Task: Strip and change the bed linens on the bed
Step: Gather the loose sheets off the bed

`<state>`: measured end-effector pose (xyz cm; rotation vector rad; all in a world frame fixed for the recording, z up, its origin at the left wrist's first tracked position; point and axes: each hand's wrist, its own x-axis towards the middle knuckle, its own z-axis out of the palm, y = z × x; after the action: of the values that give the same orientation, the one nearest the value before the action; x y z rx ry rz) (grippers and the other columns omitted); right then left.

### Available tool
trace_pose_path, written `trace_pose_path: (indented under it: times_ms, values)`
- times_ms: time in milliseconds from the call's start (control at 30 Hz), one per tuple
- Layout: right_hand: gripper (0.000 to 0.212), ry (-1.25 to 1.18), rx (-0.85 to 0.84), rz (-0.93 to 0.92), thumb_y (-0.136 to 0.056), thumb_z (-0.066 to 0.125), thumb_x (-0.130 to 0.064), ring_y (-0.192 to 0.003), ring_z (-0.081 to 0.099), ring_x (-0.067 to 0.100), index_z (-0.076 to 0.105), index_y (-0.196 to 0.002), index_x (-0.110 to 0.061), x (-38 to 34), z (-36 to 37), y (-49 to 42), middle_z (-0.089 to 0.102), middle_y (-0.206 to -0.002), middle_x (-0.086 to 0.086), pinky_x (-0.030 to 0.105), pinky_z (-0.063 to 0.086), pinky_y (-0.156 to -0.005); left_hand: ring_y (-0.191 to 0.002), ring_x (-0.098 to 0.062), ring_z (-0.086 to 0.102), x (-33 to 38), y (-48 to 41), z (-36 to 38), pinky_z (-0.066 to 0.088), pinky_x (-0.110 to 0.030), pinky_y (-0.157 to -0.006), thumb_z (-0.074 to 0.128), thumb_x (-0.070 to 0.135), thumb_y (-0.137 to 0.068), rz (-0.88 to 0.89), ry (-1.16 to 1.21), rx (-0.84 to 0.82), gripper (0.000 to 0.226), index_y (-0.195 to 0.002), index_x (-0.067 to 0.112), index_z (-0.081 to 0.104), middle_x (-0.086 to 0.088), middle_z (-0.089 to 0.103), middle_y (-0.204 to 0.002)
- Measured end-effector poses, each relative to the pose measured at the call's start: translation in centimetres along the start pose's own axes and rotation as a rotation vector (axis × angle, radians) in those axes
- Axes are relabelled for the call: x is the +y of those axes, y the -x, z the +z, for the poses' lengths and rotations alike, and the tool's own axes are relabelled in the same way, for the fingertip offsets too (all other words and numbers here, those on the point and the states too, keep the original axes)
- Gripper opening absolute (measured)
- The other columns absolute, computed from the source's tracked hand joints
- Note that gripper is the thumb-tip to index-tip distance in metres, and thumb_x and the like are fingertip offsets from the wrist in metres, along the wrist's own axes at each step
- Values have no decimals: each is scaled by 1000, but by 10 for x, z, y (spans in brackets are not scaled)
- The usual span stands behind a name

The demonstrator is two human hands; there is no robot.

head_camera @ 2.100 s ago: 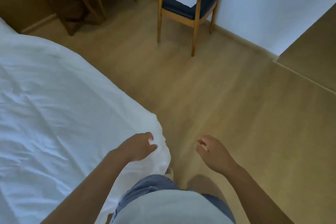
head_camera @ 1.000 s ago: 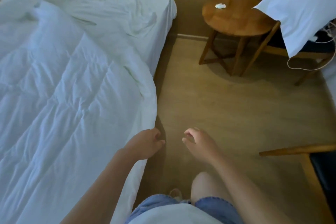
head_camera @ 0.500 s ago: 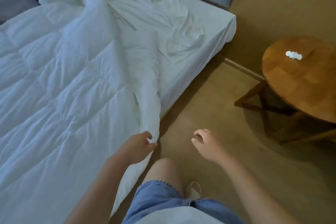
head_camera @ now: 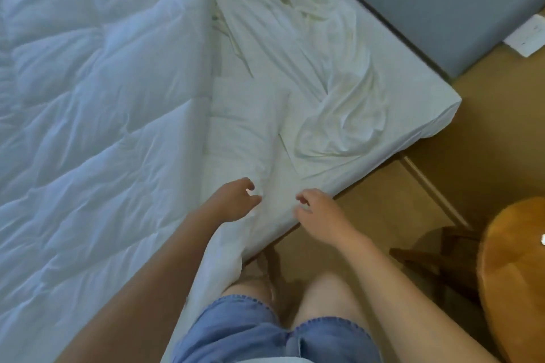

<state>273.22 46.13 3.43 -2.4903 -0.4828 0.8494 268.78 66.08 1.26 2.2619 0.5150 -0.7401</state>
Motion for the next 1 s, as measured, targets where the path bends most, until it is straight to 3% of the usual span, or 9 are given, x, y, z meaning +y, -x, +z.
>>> trace_pose_path:
  times_ms: [300, 433, 600, 667, 767, 867, 933, 1000]
  values:
    - [34, 1, -136, -99, -96, 47, -28, -112, 51, 18, 54, -125, -11, 8, -72, -199, 53, -127, 4, 24, 38, -89, -122, -28, 46, 74, -184, -59, 38, -34, -95, 52, 36, -93, -87, -1, 128, 51, -138, 14, 41, -11, 43, -138]
    - [29, -22, -161, -185, -94, 48, -26, -107, 51, 17, 56, -118, -10, 10, -106, -310, 55, -122, 3, 26, 39, -86, -121, -25, 49, 98, -277, -93, 41, -33, -97, 54, 33, -93, -182, 203, 225, 50, -138, 13, 41, -9, 45, -138]
    - [32, 6, -168, -287, -95, 46, -24, -111, 48, 18, 53, -123, -11, 8, -123, -441, 52, -125, 4, 28, 39, -90, -122, -19, 48, 100, -391, -131, 36, -25, -90, 54, 28, -93, -317, 413, 475, 50, -139, 16, 40, -5, 46, -138]
    - [33, 0, -167, -317, -94, 46, -23, -116, 45, 19, 52, -124, -11, 3, -123, -484, 50, -127, 4, 29, 38, -92, -126, -20, 45, 91, -426, -146, 34, -25, -91, 54, 27, -93, -348, 413, 547, 55, -143, 17, 34, -5, 41, -143]
    - [34, 6, -125, -361, -92, 47, -20, -117, 42, 22, 53, -124, -9, -4, -126, -532, 50, -126, 6, 30, 36, -94, -139, -19, 30, 80, -469, -169, 29, -28, -105, 56, 29, -92, -389, 384, 607, 69, -150, 18, 21, -2, 26, -154]
    - [32, 59, -66, -404, -91, 47, -19, -112, 42, 25, 53, -120, -7, -5, -130, -561, 50, -123, 8, 33, 35, -96, -143, -21, 24, 81, -498, -184, 25, -32, -111, 61, 35, -89, -454, 531, 597, 84, -152, 17, 7, -2, 18, -158]
    - [31, 53, -65, -421, -92, 45, -19, -111, 43, 25, 53, -119, -5, -1, -131, -570, 50, -122, 9, 33, 35, -97, -140, -26, 30, 85, -513, -188, 31, -37, -110, 64, 37, -88, -500, 663, 550, 88, -151, 15, 7, -6, 22, -155]
    - [31, 16, -83, -410, -93, 44, -20, -112, 42, 25, 52, -119, -5, 3, -132, -574, 50, -123, 10, 32, 33, -98, -129, -28, 43, 90, -518, -189, 40, -33, -97, 64, 35, -88, -551, 698, 525, 74, -143, 8, 23, -7, 40, -142]
